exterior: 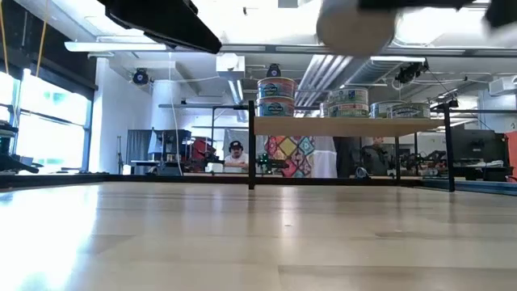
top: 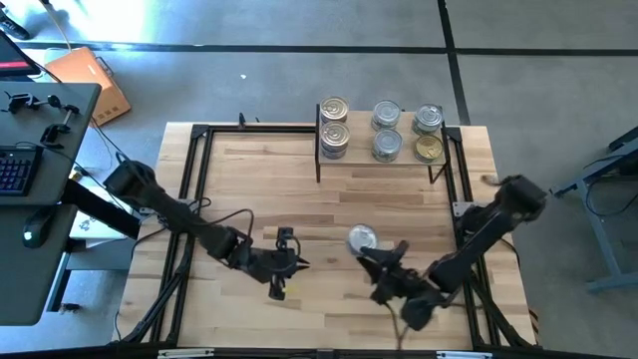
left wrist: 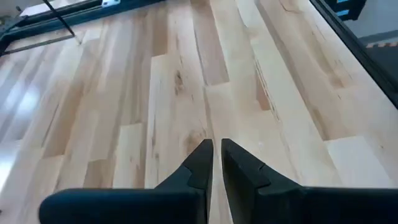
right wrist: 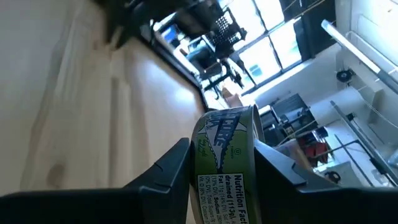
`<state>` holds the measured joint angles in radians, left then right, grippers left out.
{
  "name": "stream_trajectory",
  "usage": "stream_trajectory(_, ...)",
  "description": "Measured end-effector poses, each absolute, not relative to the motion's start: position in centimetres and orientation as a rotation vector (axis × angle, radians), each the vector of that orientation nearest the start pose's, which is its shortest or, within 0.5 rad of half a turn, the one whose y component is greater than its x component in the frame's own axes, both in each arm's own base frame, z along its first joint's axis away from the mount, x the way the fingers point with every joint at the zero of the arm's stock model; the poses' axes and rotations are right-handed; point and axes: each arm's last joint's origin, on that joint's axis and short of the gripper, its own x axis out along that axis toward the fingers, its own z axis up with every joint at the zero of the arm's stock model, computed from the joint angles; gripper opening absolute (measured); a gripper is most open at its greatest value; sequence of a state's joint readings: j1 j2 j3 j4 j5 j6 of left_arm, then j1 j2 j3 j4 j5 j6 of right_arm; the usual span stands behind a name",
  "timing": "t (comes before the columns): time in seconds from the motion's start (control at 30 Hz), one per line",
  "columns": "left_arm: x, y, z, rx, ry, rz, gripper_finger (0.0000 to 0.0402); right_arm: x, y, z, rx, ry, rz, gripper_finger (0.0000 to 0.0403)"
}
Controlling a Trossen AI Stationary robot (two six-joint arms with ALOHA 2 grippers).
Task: Stack canned seafood by type on shelf
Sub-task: Stack the green tuna can on top of the other green tuna can on the shelf
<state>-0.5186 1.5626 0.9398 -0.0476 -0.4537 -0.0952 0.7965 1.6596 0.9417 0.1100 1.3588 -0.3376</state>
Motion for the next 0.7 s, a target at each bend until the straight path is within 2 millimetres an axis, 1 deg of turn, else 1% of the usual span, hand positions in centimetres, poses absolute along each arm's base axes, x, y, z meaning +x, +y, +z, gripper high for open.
stream_trajectory(0.07, 28.8, -15.4, 21.0, 0.233, 0.601, -0.034, 0.0024, 23.8, 21.1, 23.0, -0.841, 0.361, -0.495, 0.0121)
stream_trajectory(0.17, 28.7, -15.8, 19.9, 0.233, 0.598, -0.037, 0.0024, 22.2, 19.7, 26.2, -0.805, 0.334, -0.531, 0.0121)
stream_trajectory(0.27, 29.0, -16.3, 18.7, 0.244, 0.603, -0.038, 0.0024, 20.7, 17.5, 28.8, -0.786, 0.326, -0.593, 0.0121)
stream_trajectory(0.37, 29.4, -16.6, 17.5, 0.249, 0.61, -0.038, 0.0024, 19.3, 14.7, 31.0, -0.78, 0.34, -0.638, 0.0121)
stream_trajectory(0.47, 29.9, -16.8, 16.5, 0.269, 0.61, -0.041, 0.0024, 18.0, 11.6, 32.3, -0.752, 0.366, -0.688, 0.0122)
stream_trajectory(0.53, 30.1, -16.8, 16.0, 0.281, 0.616, -0.04, 0.0023, 17.2, 9.4, 32.8, -0.719, 0.392, -0.704, 0.0122)
stream_trajectory(0.63, 30.3, -16.7, 15.5, 0.284, 0.629, -0.034, 0.0023, 16.1, 6.4, 32.9, -0.666, 0.464, -0.714, 0.0122)
stream_trajectory(0.7, 30.3, -16.7, 15.4, 0.285, 0.631, -0.033, 0.0023, 15.4, 4.6, 32.7, -0.639, 0.527, -0.751, 0.0122)
